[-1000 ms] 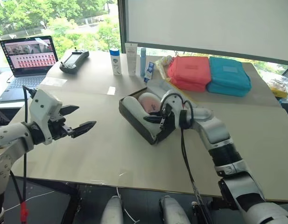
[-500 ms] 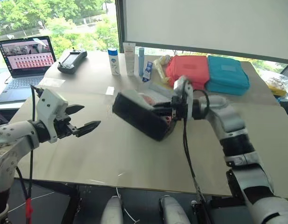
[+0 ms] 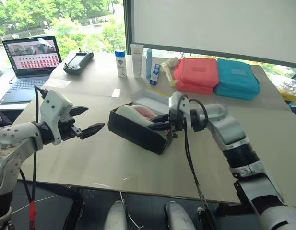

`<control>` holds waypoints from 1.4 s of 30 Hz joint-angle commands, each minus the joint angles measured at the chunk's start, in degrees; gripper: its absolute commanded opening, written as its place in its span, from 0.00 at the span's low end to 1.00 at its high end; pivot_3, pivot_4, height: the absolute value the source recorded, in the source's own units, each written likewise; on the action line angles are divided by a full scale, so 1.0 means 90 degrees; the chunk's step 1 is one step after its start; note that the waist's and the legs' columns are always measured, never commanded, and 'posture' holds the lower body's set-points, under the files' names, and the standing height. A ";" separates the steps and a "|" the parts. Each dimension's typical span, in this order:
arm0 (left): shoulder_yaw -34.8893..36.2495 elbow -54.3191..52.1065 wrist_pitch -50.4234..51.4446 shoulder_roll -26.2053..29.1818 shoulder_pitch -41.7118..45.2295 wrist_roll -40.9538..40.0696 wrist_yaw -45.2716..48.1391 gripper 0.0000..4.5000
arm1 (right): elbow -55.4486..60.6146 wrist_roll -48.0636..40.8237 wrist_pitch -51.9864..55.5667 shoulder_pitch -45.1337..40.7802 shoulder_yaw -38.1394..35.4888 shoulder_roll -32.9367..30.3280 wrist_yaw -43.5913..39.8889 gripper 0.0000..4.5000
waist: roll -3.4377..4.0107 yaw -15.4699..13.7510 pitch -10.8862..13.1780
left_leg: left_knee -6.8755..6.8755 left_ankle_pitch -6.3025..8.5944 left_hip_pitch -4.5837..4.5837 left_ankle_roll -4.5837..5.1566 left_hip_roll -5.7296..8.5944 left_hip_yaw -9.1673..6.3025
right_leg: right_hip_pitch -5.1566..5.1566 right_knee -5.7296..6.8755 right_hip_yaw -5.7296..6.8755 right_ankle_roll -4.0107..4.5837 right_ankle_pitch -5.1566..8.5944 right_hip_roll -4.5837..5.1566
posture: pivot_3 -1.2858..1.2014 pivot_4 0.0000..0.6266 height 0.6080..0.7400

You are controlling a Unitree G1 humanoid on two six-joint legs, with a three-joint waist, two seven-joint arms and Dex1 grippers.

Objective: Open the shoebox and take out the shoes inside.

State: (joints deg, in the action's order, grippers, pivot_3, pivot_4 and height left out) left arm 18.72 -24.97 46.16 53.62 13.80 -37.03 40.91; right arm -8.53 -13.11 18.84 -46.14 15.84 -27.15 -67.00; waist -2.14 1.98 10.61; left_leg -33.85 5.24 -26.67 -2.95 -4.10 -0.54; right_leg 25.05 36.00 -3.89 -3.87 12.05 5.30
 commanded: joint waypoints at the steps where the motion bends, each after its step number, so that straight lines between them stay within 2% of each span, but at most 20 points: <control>1: 0.0059 -0.0097 -0.0162 0.0013 0.0147 0.0031 0.0021 1.00 | 0.0175 -0.0388 0.0387 0.0021 -0.0515 0.0193 0.0353 0.10 | 0.0000 0.0007 0.0000 | 0.0001 0.0000 0.0000 0.0000 0.0000 0.0001 | 0.0000 0.0000 0.0000 0.0002 -0.0006 0.0000 | 0.52 0.24 1.00; 3: 0.0042 -0.0082 -0.0173 0.0014 0.0151 0.0059 0.0037 1.00 | 0.0041 -0.0448 0.0632 0.0104 -0.0800 0.0531 0.1048 0.10 | -0.0001 0.0020 0.0000 | 0.0002 0.0000 0.0001 0.0000 -0.0001 0.0000 | 0.0002 0.0001 0.0000 0.0006 -0.0016 -0.0001 | 0.52 0.24 1.00; 6: 0.0036 -0.0104 -0.0129 0.0027 0.0196 0.0039 0.0050 1.00 | 0.0556 -0.0900 0.1021 0.0734 -0.1095 0.1122 0.1570 0.10 | -0.0005 0.0036 -0.0003 | 0.0006 0.0000 0.0003 0.0000 -0.0002 -0.0001 | 0.0001 0.0003 0.0000 0.0006 -0.0025 -0.0002 | 0.52 0.24 1.00; 8: 0.0015 -0.0050 -0.0147 0.0054 0.0230 0.0062 0.0098 1.00 | 0.0492 -0.1322 0.1196 0.0909 -0.1622 0.1535 0.2027 0.10 | -0.0004 0.0050 -0.0003 | 0.0005 0.0000 0.0003 0.0000 -0.0002 -0.0001 | 0.0002 0.0004 0.0000 0.0005 -0.0025 -0.0002 | 0.52 0.24 1.00; 11: -0.0140 0.0088 -0.0183 0.0067 0.0412 0.0118 0.0175 1.00 | 0.0746 -0.0806 0.0630 0.1408 -0.1112 0.1526 0.2034 0.10 | -0.0004 0.0047 -0.0003 | 0.0004 -0.0001 0.0000 0.0000 -0.0002 0.0000 | 0.0002 0.0002 -0.0001 0.0004 -0.0026 -0.0003 | 0.52 0.24 1.00; 14: -0.0336 0.0215 -0.0208 0.0049 0.0666 0.0167 0.0242 1.00 | 0.0762 -0.0548 0.0256 0.1394 -0.1029 0.1564 0.2280 0.10 | -0.0006 0.0039 -0.0004 | 0.0005 0.0000 0.0004 0.0000 -0.0002 0.0000 | 0.0001 -0.0001 -0.0001 0.0000 -0.0023 -0.0004 | 0.52 0.24 1.00; 17: -0.0442 0.0289 -0.0225 0.0045 0.0790 0.0211 0.0297 1.00 | 0.0724 -0.1284 0.0499 0.1148 -0.1735 0.2015 0.2743 0.10 | -0.0006 0.0043 -0.0004 | 0.0004 0.0000 0.0001 0.0000 -0.0002 0.0000 | 0.0000 -0.0002 -0.0001 0.0001 -0.0024 -0.0002 | 0.52 0.24 1.00; 20: -0.0515 0.0335 -0.0260 0.0040 0.0848 0.0271 0.0327 1.00 | 0.0817 -0.2006 0.0768 0.1200 -0.2087 0.2505 0.2896 0.10 | -0.0005 0.0048 -0.0003 | 0.0006 -0.0001 0.0002 0.0000 -0.0002 0.0000 | 0.0000 0.0000 -0.0001 0.0001 -0.0026 -0.0003 | 0.52 0.24 1.00; 26: -0.0536 0.0293 -0.0285 -0.0016 0.0851 0.0289 0.0321 1.00 | 0.0471 -0.2644 0.1039 0.0972 -0.2706 0.2774 0.3260 0.10 | -0.0004 0.0079 -0.0003 | 0.0013 -0.0001 0.0002 0.0001 -0.0009 -0.0001 | 0.0005 0.0000 -0.0001 0.0001 -0.0025 -0.0009 | 0.52 0.24 1.00; 29: -0.0553 0.0314 -0.0315 -0.0040 0.0857 0.0315 0.0321 1.00 | 0.0394 -0.2106 0.0817 0.1057 -0.2176 0.2592 0.3073 0.10 | -0.0004 0.0074 -0.0003 | 0.0015 -0.0001 0.0000 0.0002 -0.0010 0.0000 | 0.0006 -0.0001 -0.0001 0.0001 -0.0022 -0.0011 | 0.52 0.24 1.00; 33: -0.0554 0.0323 -0.0331 -0.0068 0.0862 0.0344 0.0323 1.00 | 0.0215 -0.0015 -0.0565 0.1268 -0.0489 0.1823 0.2818 0.10 | -0.0004 0.0092 -0.0003 | 0.0015 -0.0001 0.0002 0.0001 -0.0010 0.0000 | 0.0006 -0.0005 -0.0001 0.0002 -0.0016 -0.0012 | 0.52 0.24 1.00; 38: -0.0559 0.0343 -0.0381 -0.0051 0.0812 0.0402 0.0337 1.00 | 0.0193 -0.0315 -0.0712 0.1165 -0.0598 0.2052 0.2777 0.10 | -0.0005 0.0045 -0.0004 | 0.0013 -0.0001 0.0005 0.0001 -0.0010 0.0000 | -0.0001 -0.0006 -0.0001 0.0000 -0.0015 -0.0009 | 0.52 0.24 1.00; 40: -0.0569 0.0334 -0.0380 -0.0071 0.0811 0.0411 0.0321 1.00 | 0.0088 -0.0806 -0.0396 0.1033 -0.1025 0.2315 0.2942 0.10 | -0.0005 0.0027 -0.0004 | 0.0006 -0.0001 -0.0003 0.0001 -0.0010 0.0003 | -0.0002 -0.0009 0.0000 0.0000 -0.0018 -0.0006 | 0.52 0.24 1.00; 41: -0.0567 0.0329 -0.0386 -0.0081 0.0802 0.0417 0.0320 1.00 | 0.0051 -0.1327 0.0150 0.0954 -0.1380 0.2552 0.3195 0.10 | -0.0006 0.0028 -0.0004 | 0.0005 -0.0001 -0.0005 0.0001 -0.0010 0.0005 | -0.0003 -0.0012 0.0000 0.0000 -0.0020 -0.0004 | 0.52 0.24 1.00; 42: -0.0567 0.0332 -0.0389 -0.0090 0.0802 0.0422 0.0319 1.00 | -0.0032 -0.0982 0.0146 0.0926 -0.1203 0.2490 0.3318 0.10 | -0.0005 0.0037 -0.0003 | 0.0004 -0.0001 -0.0006 0.0000 -0.0010 0.0008 | -0.0003 -0.0013 0.0000 0.0000 -0.0024 -0.0003 | 0.52 0.24 1.00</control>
State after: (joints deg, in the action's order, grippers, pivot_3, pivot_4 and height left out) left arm 12.57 -21.47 44.00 52.74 20.43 -33.59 43.74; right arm -9.57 -21.22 18.63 -35.96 6.58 -4.34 -39.32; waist -2.19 2.31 10.58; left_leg -33.80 5.23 -26.73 -2.95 -4.20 -0.47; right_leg 25.04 35.90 -3.89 -3.84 11.77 5.27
